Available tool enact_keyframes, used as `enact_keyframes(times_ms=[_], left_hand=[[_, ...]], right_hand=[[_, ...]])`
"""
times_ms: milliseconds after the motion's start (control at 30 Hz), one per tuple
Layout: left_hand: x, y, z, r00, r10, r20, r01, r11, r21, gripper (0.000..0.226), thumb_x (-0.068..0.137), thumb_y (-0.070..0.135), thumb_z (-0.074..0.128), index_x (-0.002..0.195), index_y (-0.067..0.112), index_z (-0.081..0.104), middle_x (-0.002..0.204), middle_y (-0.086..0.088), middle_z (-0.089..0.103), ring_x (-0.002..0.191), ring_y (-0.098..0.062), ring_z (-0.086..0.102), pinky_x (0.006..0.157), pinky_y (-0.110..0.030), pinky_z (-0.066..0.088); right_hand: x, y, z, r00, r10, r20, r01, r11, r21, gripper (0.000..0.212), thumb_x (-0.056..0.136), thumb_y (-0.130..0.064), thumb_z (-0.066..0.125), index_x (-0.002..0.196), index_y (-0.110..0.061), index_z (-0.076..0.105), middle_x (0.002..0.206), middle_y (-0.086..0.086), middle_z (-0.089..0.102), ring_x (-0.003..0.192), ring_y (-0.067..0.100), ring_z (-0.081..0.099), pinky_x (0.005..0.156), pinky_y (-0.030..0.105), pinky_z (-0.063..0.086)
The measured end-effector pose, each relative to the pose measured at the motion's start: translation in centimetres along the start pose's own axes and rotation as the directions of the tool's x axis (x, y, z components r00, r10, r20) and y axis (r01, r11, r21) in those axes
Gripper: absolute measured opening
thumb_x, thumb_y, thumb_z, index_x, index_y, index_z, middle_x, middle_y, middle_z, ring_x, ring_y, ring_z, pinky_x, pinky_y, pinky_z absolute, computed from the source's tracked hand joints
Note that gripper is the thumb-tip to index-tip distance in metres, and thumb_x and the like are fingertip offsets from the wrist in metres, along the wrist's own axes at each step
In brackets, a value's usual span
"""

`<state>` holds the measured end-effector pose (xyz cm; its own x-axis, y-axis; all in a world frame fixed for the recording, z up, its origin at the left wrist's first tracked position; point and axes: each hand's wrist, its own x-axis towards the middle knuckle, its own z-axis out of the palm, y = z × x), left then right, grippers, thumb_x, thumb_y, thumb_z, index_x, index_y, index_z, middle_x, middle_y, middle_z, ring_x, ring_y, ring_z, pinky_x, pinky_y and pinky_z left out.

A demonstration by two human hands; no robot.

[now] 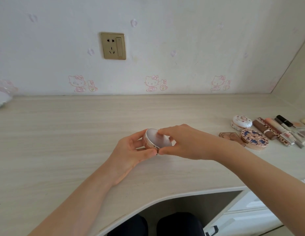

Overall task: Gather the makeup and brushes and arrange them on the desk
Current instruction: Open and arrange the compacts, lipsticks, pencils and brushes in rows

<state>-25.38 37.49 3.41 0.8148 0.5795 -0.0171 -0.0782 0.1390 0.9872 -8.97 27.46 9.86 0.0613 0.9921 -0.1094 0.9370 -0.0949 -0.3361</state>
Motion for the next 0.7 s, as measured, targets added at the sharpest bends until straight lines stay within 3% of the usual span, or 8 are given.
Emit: enact_keyframes(times_ms=[200, 300, 500, 700], left_hand=[[0.0, 0.2, -0.1, 0.999, 0.034, 0.016, -0.035, 0.998, 0.045, 0.064, 0.058, 0.013, 0.083, 0.119, 0.02, 0.065, 0.107, -0.016, 0.07, 0.096, -0.028, 0.066, 0.097, -0.044, 0.049], [0.0, 0.2, -0.1, 0.999, 0.033, 0.02, -0.034, 0.997, 0.074, 0.067, 0.057, 0.012, 0.083, 0.121, 0.019, 0.064, 0.105, -0.014, 0.071, 0.092, -0.023, 0.067, 0.089, -0.036, 0.052], [-0.1, 0.3, -0.4, 0.998, 0.045, 0.045, -0.051, 0.989, 0.136, 0.061, 0.063, 0.008, 0.08, 0.121, 0.015, 0.064, 0.104, -0.014, 0.071, 0.09, -0.021, 0.067, 0.082, -0.028, 0.052], [0.0, 0.4, -0.5, 0.996, 0.067, -0.058, -0.059, 0.989, 0.135, 0.064, 0.056, -0.001, 0.079, 0.117, 0.01, 0.063, 0.096, -0.014, 0.074, 0.083, -0.021, 0.071, 0.071, -0.025, 0.054]], right_hand=[[-0.2, 0.2, 0.1, 0.999, -0.023, -0.026, 0.024, 1.0, 0.011, 0.059, 0.08, -0.047, 0.068, 0.13, -0.024, 0.046, 0.118, -0.006, 0.058, 0.103, 0.014, 0.055, 0.087, 0.037, 0.049], [-0.3, 0.2, 0.2, 0.998, -0.024, -0.056, 0.027, 0.998, 0.051, 0.075, 0.08, -0.046, 0.069, 0.143, -0.035, 0.029, 0.131, -0.009, 0.051, 0.104, 0.009, 0.048, 0.092, 0.033, 0.046], [-0.4, -0.2, 0.2, 0.996, -0.065, -0.056, 0.067, 0.996, 0.05, 0.068, 0.082, -0.046, 0.067, 0.14, -0.046, 0.031, 0.13, -0.011, 0.052, 0.107, 0.009, 0.047, 0.091, 0.032, 0.044], [-0.2, -0.9, 0.0, 0.994, -0.106, -0.039, 0.107, 0.993, 0.043, 0.073, 0.083, -0.04, 0.066, 0.142, -0.049, 0.024, 0.131, -0.012, 0.05, 0.102, 0.008, 0.047, 0.088, 0.029, 0.044]])
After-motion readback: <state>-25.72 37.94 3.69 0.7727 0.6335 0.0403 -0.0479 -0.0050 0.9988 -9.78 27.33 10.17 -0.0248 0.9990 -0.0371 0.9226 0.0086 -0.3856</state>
